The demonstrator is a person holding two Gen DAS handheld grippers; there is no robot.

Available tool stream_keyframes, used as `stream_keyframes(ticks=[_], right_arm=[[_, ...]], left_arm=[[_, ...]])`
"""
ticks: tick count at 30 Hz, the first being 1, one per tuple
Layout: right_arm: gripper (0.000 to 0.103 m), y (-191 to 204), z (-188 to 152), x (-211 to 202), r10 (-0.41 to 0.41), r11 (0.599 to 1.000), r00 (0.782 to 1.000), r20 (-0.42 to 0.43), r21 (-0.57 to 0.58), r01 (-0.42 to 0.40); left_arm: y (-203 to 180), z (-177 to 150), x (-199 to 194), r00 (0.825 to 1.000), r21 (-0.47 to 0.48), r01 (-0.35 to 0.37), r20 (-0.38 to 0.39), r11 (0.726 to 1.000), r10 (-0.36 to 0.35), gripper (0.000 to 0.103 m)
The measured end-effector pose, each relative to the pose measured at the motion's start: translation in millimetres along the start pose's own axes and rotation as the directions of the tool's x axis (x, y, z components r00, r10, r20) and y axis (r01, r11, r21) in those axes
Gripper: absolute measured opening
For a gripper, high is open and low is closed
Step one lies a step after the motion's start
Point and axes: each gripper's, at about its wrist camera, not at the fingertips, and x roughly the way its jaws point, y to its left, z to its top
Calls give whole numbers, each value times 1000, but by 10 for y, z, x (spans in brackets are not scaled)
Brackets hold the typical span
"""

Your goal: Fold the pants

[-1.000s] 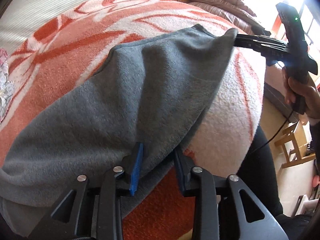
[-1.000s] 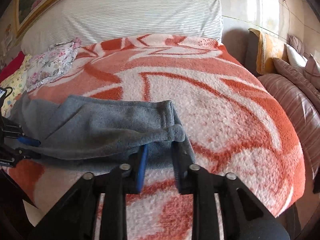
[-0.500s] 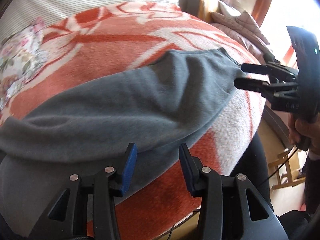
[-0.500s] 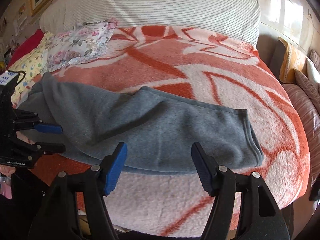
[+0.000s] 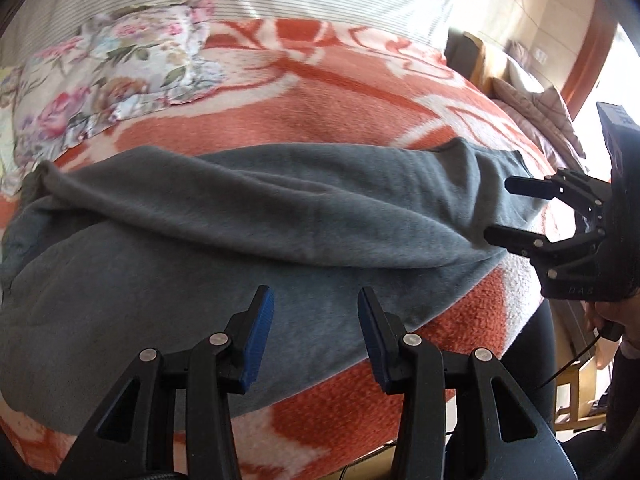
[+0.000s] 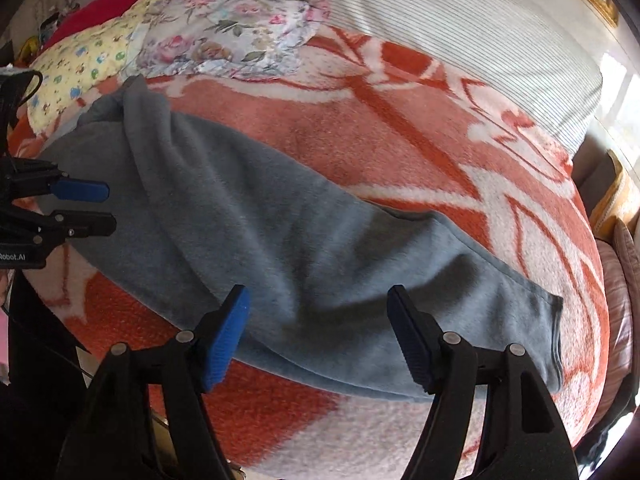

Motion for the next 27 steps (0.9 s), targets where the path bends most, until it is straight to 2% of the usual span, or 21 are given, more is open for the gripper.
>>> stream_keyframes(ticks=[14,27], right_arm=[[76,668,401,153,23,987,999,-23,-156,-26],[79,1282,749,305,54,950,998,-43,-304,-65]], left_arm=[[749,-257,-228,998,-149,-32,46,988,39,46],[1384,-426,-461,992,-262,-76,79,962,100,46]])
